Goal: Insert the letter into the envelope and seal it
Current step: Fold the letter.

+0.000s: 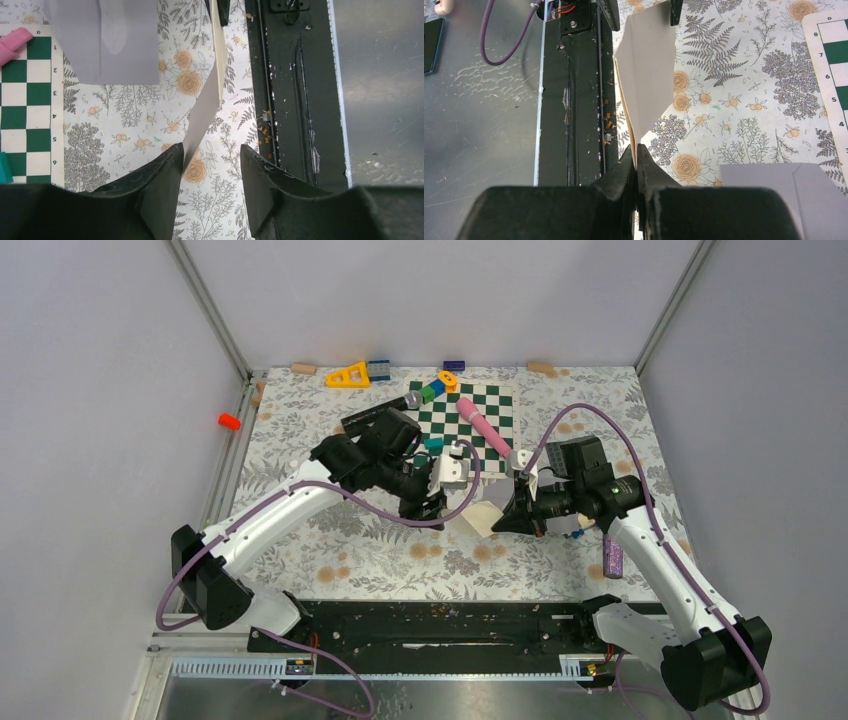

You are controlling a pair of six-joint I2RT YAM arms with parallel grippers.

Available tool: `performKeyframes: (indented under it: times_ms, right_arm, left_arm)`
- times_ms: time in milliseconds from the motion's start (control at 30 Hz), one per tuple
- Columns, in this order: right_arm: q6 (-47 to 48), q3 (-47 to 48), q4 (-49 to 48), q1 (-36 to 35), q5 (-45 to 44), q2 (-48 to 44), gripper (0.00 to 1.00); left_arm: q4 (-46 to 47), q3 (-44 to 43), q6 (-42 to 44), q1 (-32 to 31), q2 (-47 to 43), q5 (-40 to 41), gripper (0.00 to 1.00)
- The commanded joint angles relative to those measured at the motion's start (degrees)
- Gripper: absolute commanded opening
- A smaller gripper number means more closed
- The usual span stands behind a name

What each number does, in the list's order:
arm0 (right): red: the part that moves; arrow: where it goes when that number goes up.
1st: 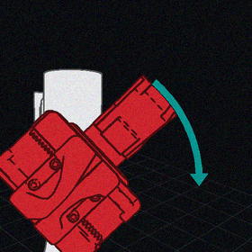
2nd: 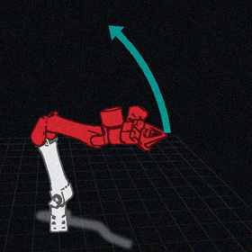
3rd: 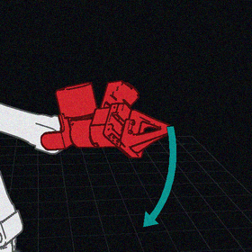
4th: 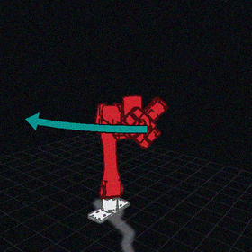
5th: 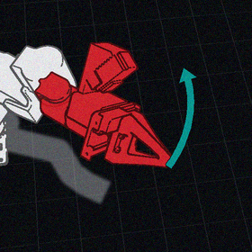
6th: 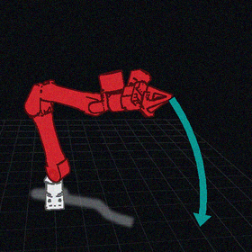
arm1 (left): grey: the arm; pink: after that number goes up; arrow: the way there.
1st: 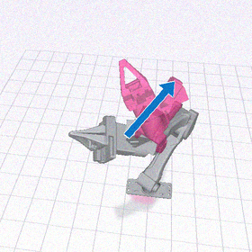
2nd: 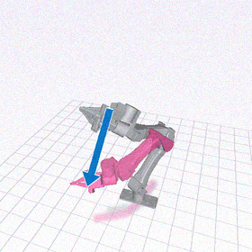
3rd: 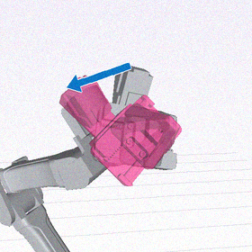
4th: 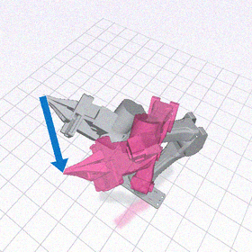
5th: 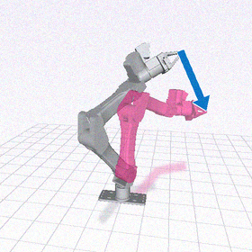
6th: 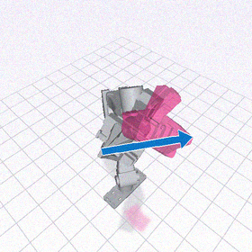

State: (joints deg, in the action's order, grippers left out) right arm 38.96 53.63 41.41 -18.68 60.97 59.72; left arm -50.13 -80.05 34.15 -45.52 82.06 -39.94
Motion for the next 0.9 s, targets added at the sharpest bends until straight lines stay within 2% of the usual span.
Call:
performKeyframes:
  times_ms: [0,33,67,100,133,167,233,267,333,367,433,500,600,700,867]
  right_arm:
    - [-0.11,2.47,-0.10,0.38,1.34,-0.25,0.00]
    - [-0.18,2.45,-0.10,0.39,1.34,-0.12,0.00]
    - [-0.26,2.49,-0.08,0.35,1.42,0.05,0.00]
    - [-0.33,2.52,-0.04,0.39,1.47,0.24,0.00]
    - [-0.41,2.58,-0.07,0.39,1.51,0.28,0.00]
    - [-0.50,2.54,-0.10,0.40,1.59,0.31,0.00]
    - [-0.55,2.57,-0.09,0.40,1.69,0.45,0.00]
    - [-0.55,2.55,-0.03,0.40,1.78,0.32,0.00]
    - [-0.55,2.62,-0.05,0.38,1.94,0.37,0.00]
    - [-0.55,2.65,-0.03,0.38,2.03,0.39,0.00]
    - [-0.62,2.67,-0.04,0.40,2.18,0.44,0.00]
    - [-0.68,2.71,-0.08,0.35,2.27,0.44,0.00]
    - [-0.88,2.81,-0.10,0.39,2.59,0.39,0.00]
    - [-1.07,2.87,-0.08,0.38,2.99,0.23,0.00]
    - [-1.49,3.11,-0.08,0.48,3.92,0.11,0.00]
  left_arm:
    - [1.00,-3.93,-1.69,0.25,-0.04,-5.24,0.45]
    - [1.00,-4.47,-2.10,0.25,0.24,-5.99,0.41]
    - [1.00,-4.84,-2.35,0.30,0.48,-6.70,0.32]
    - [1.00,-5.17,-2.64,0.26,0.67,-7.20,0.12]
    - [1.25,-5.36,-3.37,0.25,0.79,-7.33,0.00]
    - [1.56,-5.43,-3.70,0.28,0.83,-7.59,0.00]
    - [1.69,-5.35,-3.63,0.18,0.67,-8.45,0.00]
    - [1.69,-5.36,-3.64,0.17,0.71,-8.77,0.05]
    - [1.70,-5.47,-4.03,0.17,0.73,-9.20,0.36]
    - [1.65,-5.42,-3.98,0.17,0.69,-9.40,0.48]
    - [1.70,-5.20,-3.84,0.04,0.64,-9.53,0.60]
    - [1.67,-5.11,-3.71,-0.24,0.64,-9.17,0.66]
    - [1.70,-4.98,-3.48,-0.58,0.88,-9.03,0.67]
    - [1.69,-5.25,-3.68,-0.99,1.44,-9.13,0.64]
    - [1.68,-5.28,-3.38,-2.19,2.17,-8.35,0.43]
